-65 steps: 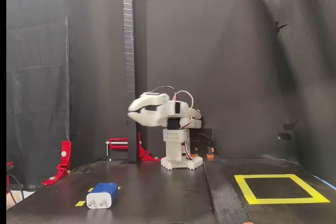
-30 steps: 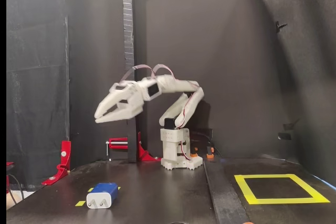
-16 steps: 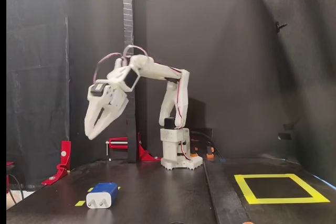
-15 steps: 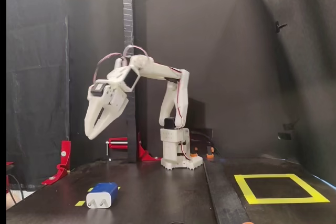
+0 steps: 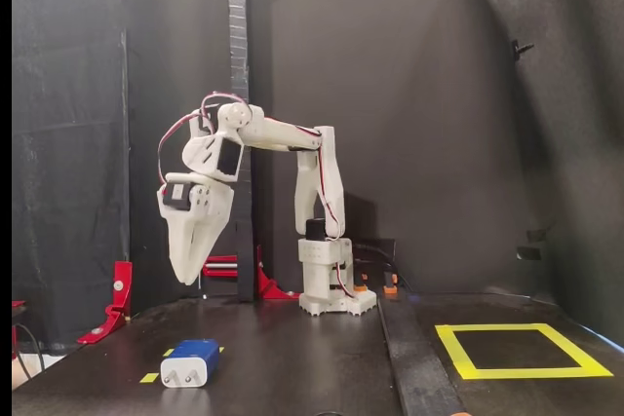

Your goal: Grasp the block and place it in the designated area.

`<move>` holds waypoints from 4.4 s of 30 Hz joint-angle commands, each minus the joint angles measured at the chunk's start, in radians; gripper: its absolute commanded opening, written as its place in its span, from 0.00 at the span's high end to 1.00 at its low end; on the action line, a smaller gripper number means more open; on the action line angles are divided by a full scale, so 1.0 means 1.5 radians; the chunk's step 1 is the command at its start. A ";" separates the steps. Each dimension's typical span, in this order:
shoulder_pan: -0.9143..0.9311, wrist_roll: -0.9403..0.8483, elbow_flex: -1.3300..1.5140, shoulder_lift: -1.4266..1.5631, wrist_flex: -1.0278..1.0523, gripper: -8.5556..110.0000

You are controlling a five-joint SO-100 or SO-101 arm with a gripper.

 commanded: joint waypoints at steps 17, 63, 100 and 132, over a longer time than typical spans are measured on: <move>0.003 -0.428 -0.013 -0.014 0.049 0.93; 0.017 -1.367 -0.014 -0.047 0.035 0.58; 0.036 -1.379 -0.015 -0.272 -0.122 0.58; 0.036 -1.390 -0.014 -0.297 -0.125 0.78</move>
